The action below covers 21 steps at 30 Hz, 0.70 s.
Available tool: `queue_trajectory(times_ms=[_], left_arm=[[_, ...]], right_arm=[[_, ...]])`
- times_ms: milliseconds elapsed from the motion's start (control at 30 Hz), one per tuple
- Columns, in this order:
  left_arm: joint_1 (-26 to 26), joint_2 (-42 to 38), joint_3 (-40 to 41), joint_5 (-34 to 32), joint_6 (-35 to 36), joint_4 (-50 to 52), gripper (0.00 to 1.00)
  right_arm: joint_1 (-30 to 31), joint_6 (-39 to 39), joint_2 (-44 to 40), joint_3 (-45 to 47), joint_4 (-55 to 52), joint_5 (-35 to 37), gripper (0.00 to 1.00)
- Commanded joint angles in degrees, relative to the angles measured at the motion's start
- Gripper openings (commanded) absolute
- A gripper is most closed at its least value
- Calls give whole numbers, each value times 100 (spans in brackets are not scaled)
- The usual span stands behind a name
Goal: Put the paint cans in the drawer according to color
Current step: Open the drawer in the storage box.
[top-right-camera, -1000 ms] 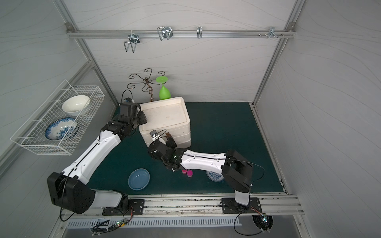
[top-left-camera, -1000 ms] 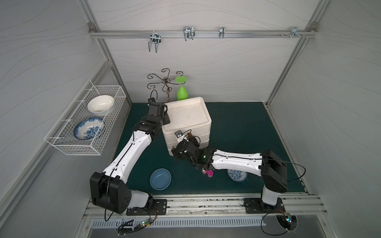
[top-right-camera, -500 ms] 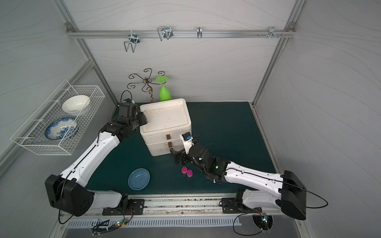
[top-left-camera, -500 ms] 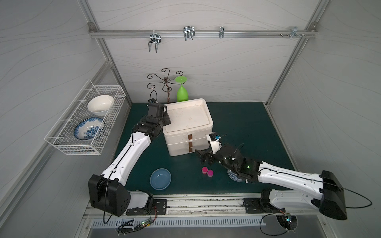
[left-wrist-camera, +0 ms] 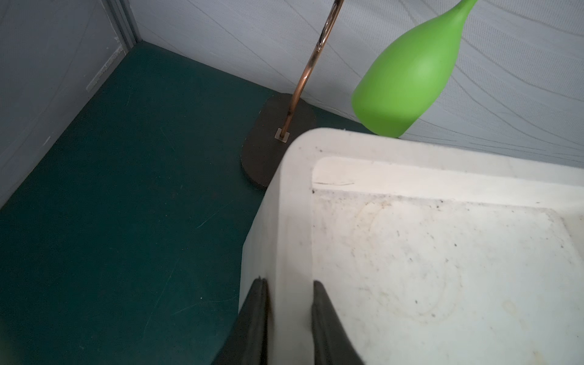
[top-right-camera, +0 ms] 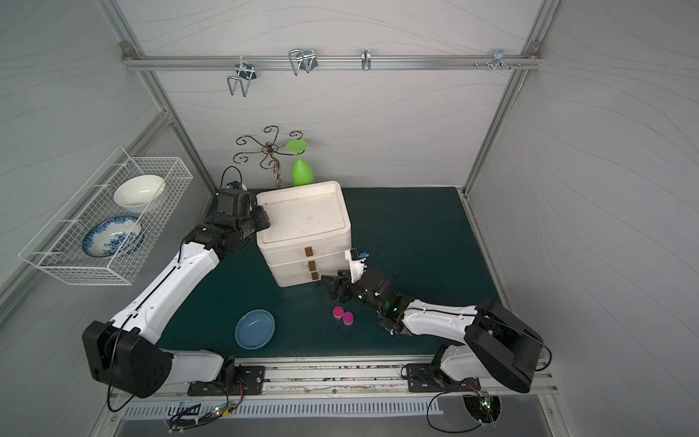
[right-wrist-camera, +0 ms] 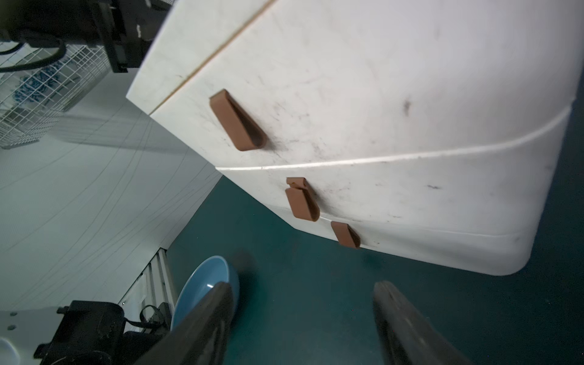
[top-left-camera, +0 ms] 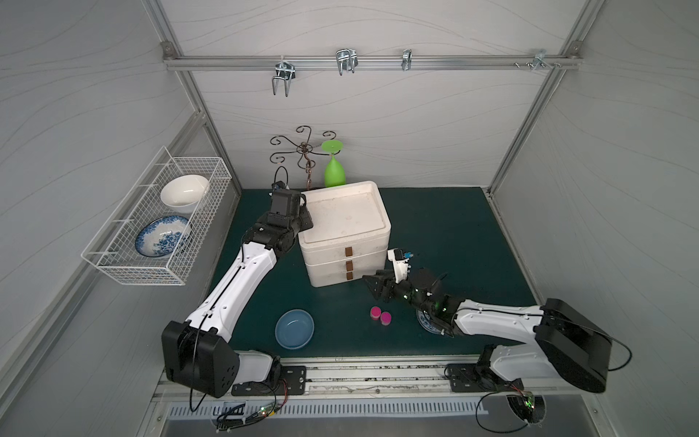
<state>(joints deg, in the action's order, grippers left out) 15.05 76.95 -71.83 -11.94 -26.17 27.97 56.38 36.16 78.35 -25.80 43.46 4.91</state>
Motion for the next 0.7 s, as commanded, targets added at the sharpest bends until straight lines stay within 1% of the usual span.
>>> queue_trajectory(times_ms=[0,67,100,200,267,400,467,533,667], left_arm=[[104,-22,27,1070,-731,-140,6],[104,-23,25,1097,-740,-147,5],[104,-20,23,1112,-740,-143,5],[104,-21,27,1124,-741,-147,5],[104,-26,29,1127,-740,-151,5],[104,-20,28,1154,-749,-147,5],[104,-13,37,1169,-758,-147,5],[104,-13,27,1207,-773,-153,5],[104,-24,29,1271,-795,-167,5]], right_arm=[[240,528,327,157,1583,694,72],[481,497,566,73,1858,1182,71],[602,527,688,22,1976,1468,67],[786,834,1079,-199,2064,1997,64],[842,966,1385,-419,2041,2145,64],[975,816,1965,-777,2258,2382,61],[990,794,2216,-849,2455,2457,58],[976,837,2456,-944,2684,2491,54],[980,877,2748,-1216,2554,2393,49]])
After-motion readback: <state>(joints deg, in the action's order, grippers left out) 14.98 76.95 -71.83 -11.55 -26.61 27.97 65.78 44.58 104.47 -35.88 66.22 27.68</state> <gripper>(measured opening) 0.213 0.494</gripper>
